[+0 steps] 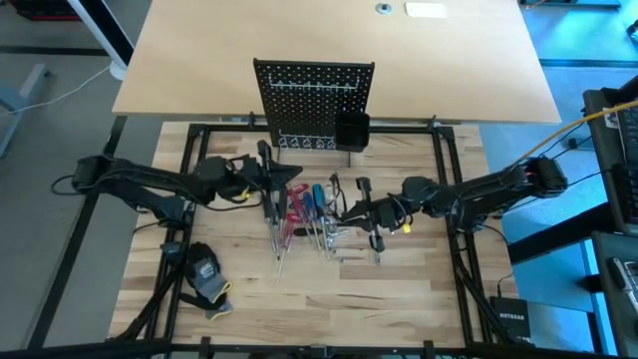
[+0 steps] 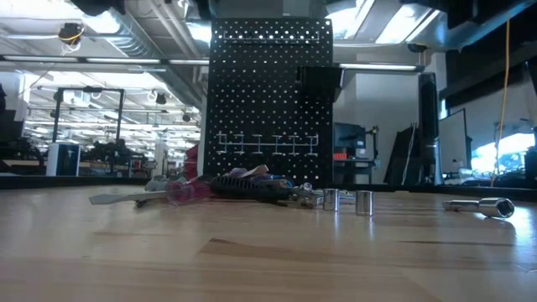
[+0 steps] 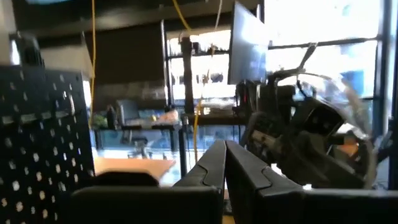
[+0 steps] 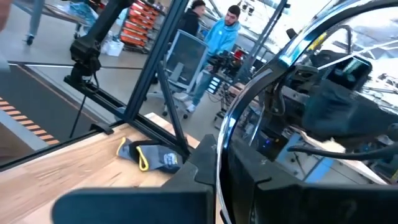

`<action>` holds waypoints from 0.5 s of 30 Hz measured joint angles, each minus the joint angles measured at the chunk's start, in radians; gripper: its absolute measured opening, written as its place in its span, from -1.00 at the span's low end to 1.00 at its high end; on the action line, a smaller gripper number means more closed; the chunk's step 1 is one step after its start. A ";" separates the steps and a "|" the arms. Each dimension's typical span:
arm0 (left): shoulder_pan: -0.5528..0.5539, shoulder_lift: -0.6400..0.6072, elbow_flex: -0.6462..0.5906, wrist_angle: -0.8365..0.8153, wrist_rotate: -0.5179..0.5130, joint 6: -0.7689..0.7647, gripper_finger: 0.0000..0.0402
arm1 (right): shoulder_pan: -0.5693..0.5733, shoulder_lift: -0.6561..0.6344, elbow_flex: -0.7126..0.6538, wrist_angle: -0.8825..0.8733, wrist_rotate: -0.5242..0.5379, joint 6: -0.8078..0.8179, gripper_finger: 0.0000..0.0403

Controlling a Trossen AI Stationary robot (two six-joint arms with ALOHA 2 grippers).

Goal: Hang tools onto peg board
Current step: Hang the black safety goggles on the peg board

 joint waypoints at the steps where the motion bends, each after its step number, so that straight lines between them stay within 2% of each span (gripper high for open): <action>1: 0.000 0.008 0.000 -0.001 0.000 -0.013 -0.97 | 0.000 0.011 0.000 0.015 -0.004 0.002 -0.90; 8: 0.000 0.034 0.000 0.015 0.004 -0.090 -0.57 | 0.000 0.071 0.028 0.052 -0.008 0.003 -0.90; 12: 0.000 0.037 0.000 0.015 0.106 -0.156 -0.36 | 0.000 0.121 0.054 0.050 -0.018 0.003 -0.90; 15: -0.001 0.049 0.000 0.007 0.186 -0.176 -0.28 | 0.000 0.157 0.077 0.049 -0.032 0.003 -0.90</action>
